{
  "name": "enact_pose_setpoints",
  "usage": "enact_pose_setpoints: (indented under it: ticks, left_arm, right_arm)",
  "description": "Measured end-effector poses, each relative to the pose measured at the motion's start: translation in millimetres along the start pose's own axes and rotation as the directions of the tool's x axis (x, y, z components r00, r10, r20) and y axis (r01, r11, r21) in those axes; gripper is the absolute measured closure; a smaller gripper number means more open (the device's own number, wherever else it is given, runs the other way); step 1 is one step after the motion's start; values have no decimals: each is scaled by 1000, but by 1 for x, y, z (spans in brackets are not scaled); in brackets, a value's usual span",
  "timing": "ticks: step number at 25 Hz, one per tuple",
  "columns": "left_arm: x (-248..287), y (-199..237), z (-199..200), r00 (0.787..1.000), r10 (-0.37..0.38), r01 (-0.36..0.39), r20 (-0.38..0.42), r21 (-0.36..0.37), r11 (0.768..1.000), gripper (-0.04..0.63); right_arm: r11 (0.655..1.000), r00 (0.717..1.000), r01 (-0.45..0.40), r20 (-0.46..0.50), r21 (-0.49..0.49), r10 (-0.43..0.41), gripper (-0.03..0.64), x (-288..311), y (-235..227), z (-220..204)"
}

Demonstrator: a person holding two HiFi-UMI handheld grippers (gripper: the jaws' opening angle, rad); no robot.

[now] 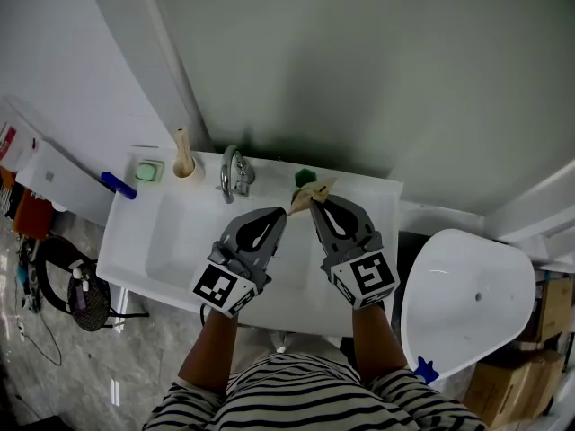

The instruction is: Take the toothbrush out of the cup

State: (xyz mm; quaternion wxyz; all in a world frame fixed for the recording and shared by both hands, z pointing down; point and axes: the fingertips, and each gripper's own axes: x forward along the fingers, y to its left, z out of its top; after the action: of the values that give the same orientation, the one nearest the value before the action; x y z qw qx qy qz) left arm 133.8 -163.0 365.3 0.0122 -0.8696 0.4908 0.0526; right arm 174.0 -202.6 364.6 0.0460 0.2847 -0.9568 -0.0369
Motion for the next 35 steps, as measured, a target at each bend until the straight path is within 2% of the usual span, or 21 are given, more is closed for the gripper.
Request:
enact_pose_setpoints:
  ticks: [5,10,18,22,28,35]
  left_arm:
    - [-23,16,7,1000,-23,23,-5,8,1000,589]
    - [-47,52,14,997,-79,79,12,-12,997,589]
    - [-87,131,38,982,-170,175,82,-52,983,589]
    - [-109,164,41,969,-226,232,96,-54,971,588]
    - [-138,196,37,951,-297,303,80,-72,950,588]
    - [-163,228,15,931,-364,362,13,-122,924,588]
  right_arm:
    - [1000,1000,-26,-7,5,26,601,12,23,7]
    - [1000,999,-17,-46,-4,17,600,35,46,14]
    - [993,993,111,-28,-41,-112,601,80,84,61]
    - [980,979,186,-70,-68,-191,601,101,105,76]
    - [958,957,271,-77,-94,-279,601,131,138,87]
    - [944,940,325,-87,-60,-329,601,172,167,69]
